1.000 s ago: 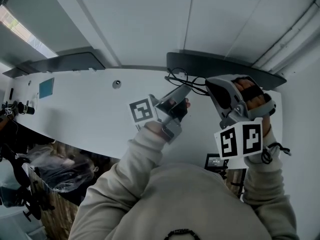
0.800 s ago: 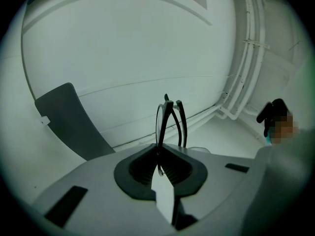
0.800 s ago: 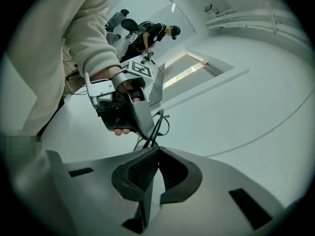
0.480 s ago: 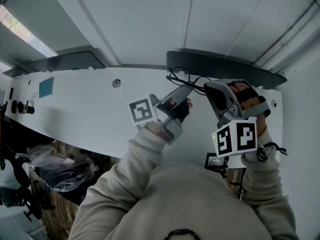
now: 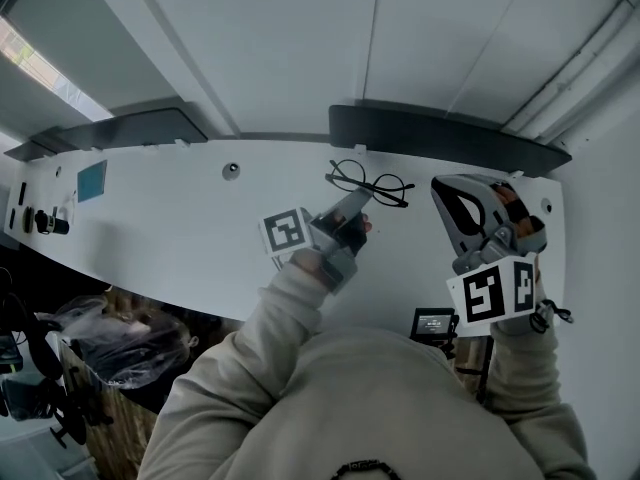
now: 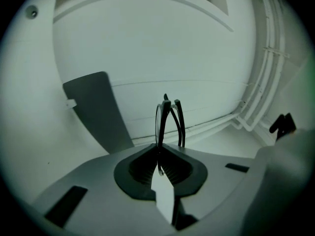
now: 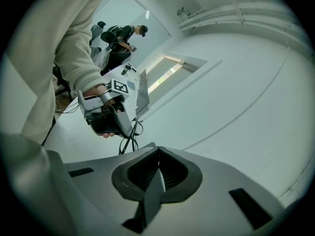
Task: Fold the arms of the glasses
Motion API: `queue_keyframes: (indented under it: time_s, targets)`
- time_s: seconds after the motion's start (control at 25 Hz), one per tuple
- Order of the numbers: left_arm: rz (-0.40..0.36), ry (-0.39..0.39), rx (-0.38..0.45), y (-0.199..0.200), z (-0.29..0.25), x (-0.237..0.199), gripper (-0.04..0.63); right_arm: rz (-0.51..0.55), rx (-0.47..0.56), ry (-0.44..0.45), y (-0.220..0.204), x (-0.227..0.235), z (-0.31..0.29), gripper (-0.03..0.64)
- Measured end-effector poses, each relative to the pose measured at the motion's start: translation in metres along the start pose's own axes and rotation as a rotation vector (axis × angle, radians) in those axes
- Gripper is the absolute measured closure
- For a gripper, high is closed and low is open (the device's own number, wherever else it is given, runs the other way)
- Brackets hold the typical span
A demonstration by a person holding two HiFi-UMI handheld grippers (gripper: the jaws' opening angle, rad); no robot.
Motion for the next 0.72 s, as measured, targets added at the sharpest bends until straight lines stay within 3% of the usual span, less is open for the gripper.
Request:
queue_keyframes:
  time_s: [0.08,0.28,0.44,0.72]
  targets:
    - [0.076,0.083,0.029,-0.008,0.019,-0.049,0.574,-0.065,-0.061,0.050,-0.028,-0.022,0.008,0.595]
    - [0.355,0.338,0.147,-0.044,0.074,-0.189,0.574,-0.186,-0.230,0.194,-0.088,-0.090,0.026,0.595]
    - [0.442,0.453,0.195,-0.073,0.108,-0.246,0.574,-0.248,-0.311,0.263,-0.108,-0.120,0.049,0.595]
    - [0.532,0.519,0.232,-0.089,0.132,-0.290,0.574,-0.307,-0.420,0.279,-0.131,-0.130,0.083,0.595]
Point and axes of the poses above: the fingertips, and each gripper's own axes: z backward along the fingers, x to its right, y out of its top, the point moved 8 cm from there along z, backward along the fingers, and after that the axes turned 8 degrees about z, right-handed, at the moved point
